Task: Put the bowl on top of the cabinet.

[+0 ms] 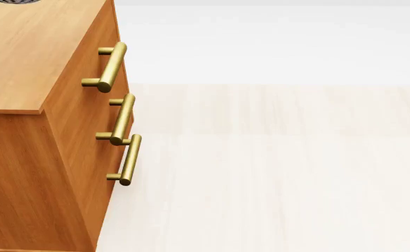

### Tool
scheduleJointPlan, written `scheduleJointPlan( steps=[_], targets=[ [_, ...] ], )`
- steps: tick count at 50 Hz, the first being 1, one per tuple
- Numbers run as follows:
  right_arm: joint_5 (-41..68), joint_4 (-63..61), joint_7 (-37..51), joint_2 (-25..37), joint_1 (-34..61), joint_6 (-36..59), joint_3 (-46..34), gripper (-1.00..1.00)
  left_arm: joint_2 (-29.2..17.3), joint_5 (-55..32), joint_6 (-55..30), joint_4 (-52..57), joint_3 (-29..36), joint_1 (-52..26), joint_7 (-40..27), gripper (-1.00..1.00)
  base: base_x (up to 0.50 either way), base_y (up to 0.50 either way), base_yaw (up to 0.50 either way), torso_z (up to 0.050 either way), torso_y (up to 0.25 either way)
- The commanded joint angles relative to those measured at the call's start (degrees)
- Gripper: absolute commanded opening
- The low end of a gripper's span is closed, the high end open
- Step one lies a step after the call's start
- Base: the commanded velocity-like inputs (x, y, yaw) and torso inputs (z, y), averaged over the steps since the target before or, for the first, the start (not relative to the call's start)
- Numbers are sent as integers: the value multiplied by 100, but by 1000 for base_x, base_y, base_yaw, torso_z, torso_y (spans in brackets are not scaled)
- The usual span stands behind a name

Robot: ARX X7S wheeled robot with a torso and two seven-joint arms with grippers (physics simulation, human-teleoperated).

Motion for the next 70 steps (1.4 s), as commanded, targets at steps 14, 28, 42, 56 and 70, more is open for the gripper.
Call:
scheduleJointPlan(
  steps=[14,28,42,56,70],
  targets=[
    [-87,20,-56,-53,23,27,21,100,-453,204,918,955,-242,455,-746,-100,0,0,0,0,1],
    [-89,35,-48,-65,45,45,25,100,-512,232,1022,995,-214,583,-854,-100,0,0,0,1,1],
    [-92,71,-19,-75,101,89,31,100,-596,235,1026,938,-191,715,-779,-100,0,0,0,0,0],
    [-107,76,-11,-81,107,110,32,100,-666,244,1044,940,-165,850,-745,-100,0,0,0,0,1],
    [-106,91,7,-87,145,145,31,100,-483,270,896,452,-69,842,-432,-100,0,0,0,0,0]
  ],
)
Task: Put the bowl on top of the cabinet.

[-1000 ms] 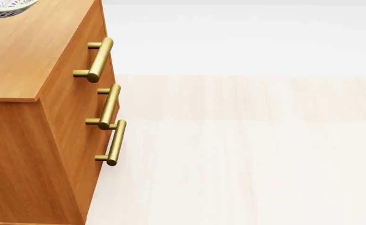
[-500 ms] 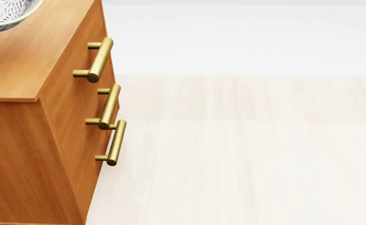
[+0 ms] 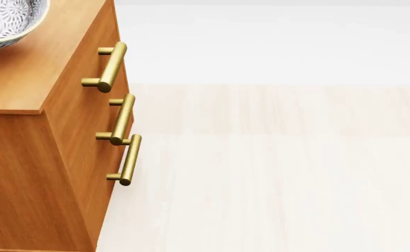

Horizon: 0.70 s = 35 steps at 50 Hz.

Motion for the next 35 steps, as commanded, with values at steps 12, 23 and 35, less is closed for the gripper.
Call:
scheduleJointPlan(
  steps=[12,23,35],
  targets=[
    [-71,19,-53,-50,11,9,31,100,54,156,173,-247,-22,81,166,-100,0,0,0,0,1],
    [-77,23,-49,-54,24,30,25,100,105,214,-36,-427,89,-12,260,100,0,0,0,0,0],
    [-79,34,-57,-62,36,43,14,100,51,224,-46,-298,95,13,196,100,0,0,0,0,0]
  ],
)
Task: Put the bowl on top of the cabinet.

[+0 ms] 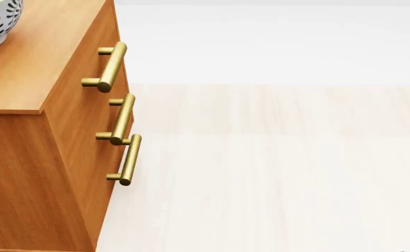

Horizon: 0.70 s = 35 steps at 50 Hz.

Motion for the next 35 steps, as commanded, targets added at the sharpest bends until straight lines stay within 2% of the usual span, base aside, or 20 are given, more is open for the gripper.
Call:
scheduleJointPlan(
  steps=[1,17,19,35],
  targets=[
    [-55,15,-63,-42,4,-2,26,100,40,75,126,-48,-35,-4,-1,100,0,0,0,0,0],
    [-56,9,-61,-45,7,7,33,100,19,86,102,-27,-20,-31,-61,100,0,0,0,0,0],
    [-32,-14,-83,-32,-13,-6,32,100,-34,81,106,188,-30,-120,-307,100,0,0,0,0,0],
    [-130,-162,-180,-33,-189,-105,0,100,-407,10,125,1163,-96,-212,-959,100,0,0,0,0,0]
  ],
)
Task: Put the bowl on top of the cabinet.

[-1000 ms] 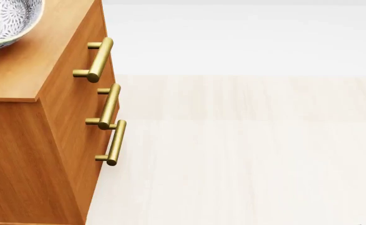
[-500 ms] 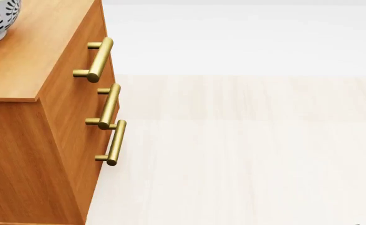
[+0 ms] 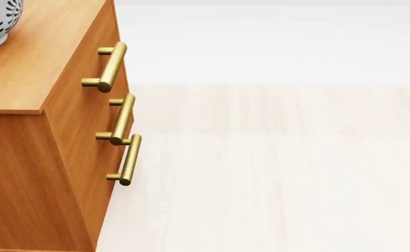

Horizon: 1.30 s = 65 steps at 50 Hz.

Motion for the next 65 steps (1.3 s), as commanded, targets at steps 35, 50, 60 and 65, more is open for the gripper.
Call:
scheduleJointPlan(
  steps=[35,50,60,65],
  targets=[
    [-265,-291,-266,-73,-441,-303,17,100,-650,-1008,453,1656,1970,-1444,-173,100,0,0,0,0,0],
    [-368,-261,-236,-107,-370,-216,-34,100,-273,-555,28,1943,2275,-1841,-77,100,0,0,0,0,0],
    [-395,-227,-221,-113,-291,-136,-74,100,-38,-475,-182,1802,2368,-2040,-4,100,0,0,0,0,0],
    [-384,-217,-215,-109,-268,-113,-80,100,89,-196,-410,1875,2596,-2302,-219,100,0,0,0,0,0]
  ],
)
